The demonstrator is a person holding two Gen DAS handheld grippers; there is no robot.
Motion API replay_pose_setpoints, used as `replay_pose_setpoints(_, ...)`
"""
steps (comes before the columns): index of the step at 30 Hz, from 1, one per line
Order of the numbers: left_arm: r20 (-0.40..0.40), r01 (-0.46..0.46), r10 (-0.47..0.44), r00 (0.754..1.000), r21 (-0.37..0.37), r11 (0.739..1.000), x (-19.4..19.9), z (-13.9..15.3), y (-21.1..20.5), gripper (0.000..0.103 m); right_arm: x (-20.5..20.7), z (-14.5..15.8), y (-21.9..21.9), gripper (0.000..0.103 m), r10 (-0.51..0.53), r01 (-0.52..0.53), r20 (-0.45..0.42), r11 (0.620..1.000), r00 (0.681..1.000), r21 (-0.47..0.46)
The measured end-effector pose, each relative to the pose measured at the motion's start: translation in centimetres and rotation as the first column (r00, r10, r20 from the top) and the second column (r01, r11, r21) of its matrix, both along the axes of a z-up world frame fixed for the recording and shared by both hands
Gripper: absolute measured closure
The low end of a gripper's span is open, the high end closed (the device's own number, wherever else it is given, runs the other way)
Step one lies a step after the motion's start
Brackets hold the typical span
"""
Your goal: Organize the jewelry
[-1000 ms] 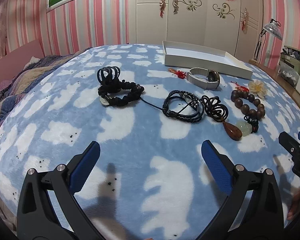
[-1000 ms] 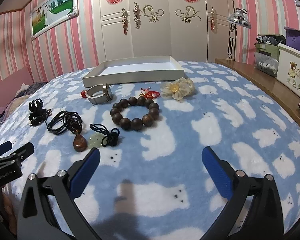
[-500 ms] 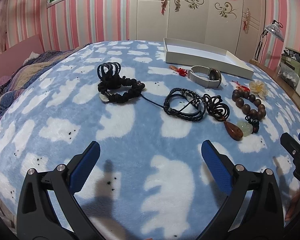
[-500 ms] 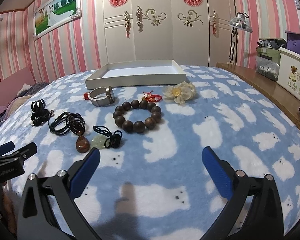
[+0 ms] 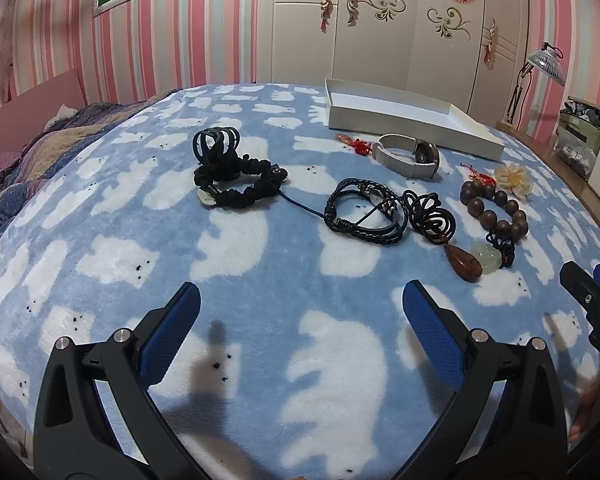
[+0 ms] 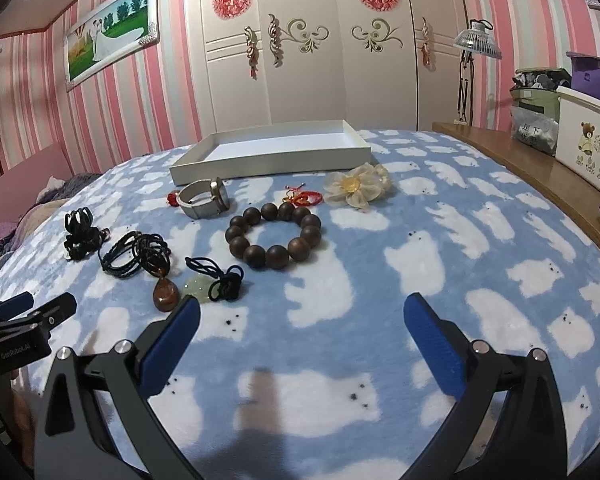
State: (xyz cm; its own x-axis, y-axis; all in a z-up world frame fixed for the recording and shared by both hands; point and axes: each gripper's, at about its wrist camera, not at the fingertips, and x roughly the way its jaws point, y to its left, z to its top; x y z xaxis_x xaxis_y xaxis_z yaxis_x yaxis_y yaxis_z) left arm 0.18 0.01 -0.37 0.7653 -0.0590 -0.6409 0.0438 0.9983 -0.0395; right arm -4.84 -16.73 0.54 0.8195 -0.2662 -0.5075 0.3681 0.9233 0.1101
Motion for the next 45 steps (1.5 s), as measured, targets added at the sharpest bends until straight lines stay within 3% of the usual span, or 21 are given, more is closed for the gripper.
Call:
replay_pose_setpoints(17, 0.012, 0.002, -0.002, 1.000, 0.005, 1.000, 0.0, 0.2, 0.1, 0.003, 0.4, 0.0, 0.3, 0.001, -0.009, 0.009, -0.015, 1.000, 1.000, -0.027)
replay_pose_setpoints(27, 0.000, -0.021, 0.021, 1.000, 0.036, 0.999, 0.3, 0.1, -0.1, 0.003, 1.9, -0.7, -0.2, 0.001, -0.024, 0.024, -0.110, 1.000, 0.994, -0.007)
replay_pose_setpoints(41, -0.034, -0.002, 0.002, 0.999, 0.008, 1.000, 0.6, -0.2, 0.1, 0.003, 1.3, -0.4, 0.1, 0.001, -0.014, 0.013, -0.073, 1.000, 0.997, -0.012)
replay_pose_setpoints(45, -0.048, 0.010, -0.010, 0.999, 0.003, 1.000, 0.7, -0.3, 0.1, 0.003, 1.7, -0.7, 0.2, 0.001, -0.001, 0.000, -0.105, 1.000, 0.994, -0.008)
